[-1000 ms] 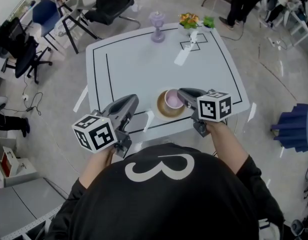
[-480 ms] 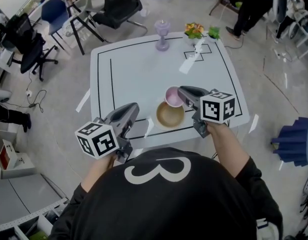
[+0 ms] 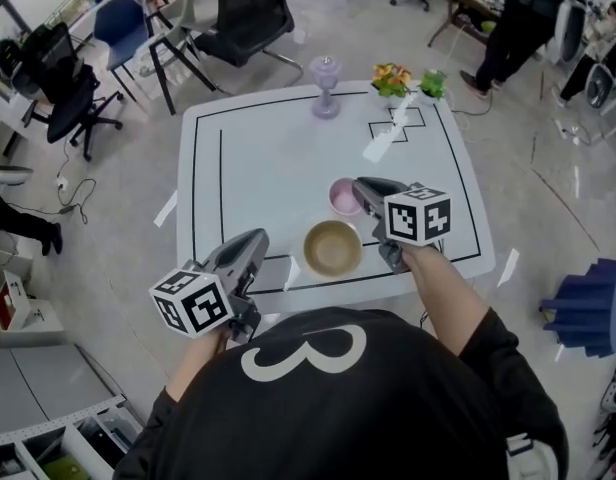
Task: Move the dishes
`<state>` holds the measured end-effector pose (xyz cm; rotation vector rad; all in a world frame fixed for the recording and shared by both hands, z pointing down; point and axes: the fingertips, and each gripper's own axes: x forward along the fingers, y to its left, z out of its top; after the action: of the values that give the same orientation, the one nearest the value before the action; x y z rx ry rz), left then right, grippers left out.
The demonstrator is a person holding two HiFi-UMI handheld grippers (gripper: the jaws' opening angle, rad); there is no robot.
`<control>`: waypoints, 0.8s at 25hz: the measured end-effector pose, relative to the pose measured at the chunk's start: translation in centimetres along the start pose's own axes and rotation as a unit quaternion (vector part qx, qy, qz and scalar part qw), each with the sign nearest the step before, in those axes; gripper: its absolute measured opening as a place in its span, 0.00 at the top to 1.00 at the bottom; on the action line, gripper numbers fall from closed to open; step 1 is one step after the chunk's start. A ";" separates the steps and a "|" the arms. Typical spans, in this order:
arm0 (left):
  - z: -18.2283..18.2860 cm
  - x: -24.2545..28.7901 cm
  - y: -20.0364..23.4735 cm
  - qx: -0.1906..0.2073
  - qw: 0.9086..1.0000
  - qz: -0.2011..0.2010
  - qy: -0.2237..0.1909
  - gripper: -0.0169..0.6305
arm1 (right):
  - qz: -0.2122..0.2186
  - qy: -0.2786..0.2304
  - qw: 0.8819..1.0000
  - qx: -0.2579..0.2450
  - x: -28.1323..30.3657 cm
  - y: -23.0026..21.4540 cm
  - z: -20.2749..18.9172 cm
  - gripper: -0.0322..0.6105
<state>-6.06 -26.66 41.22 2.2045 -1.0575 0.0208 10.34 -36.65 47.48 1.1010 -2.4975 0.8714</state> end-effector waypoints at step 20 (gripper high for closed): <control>-0.7 0.4 1.7 -0.011 0.998 0.044 -0.033 0.97 | -0.030 0.010 0.999 0.032 2.8 -6.4 -0.7 0.86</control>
<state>-6.84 -27.27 42.84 2.1503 -1.1854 -0.0251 13.23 -41.25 51.98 1.1753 -2.4228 0.9458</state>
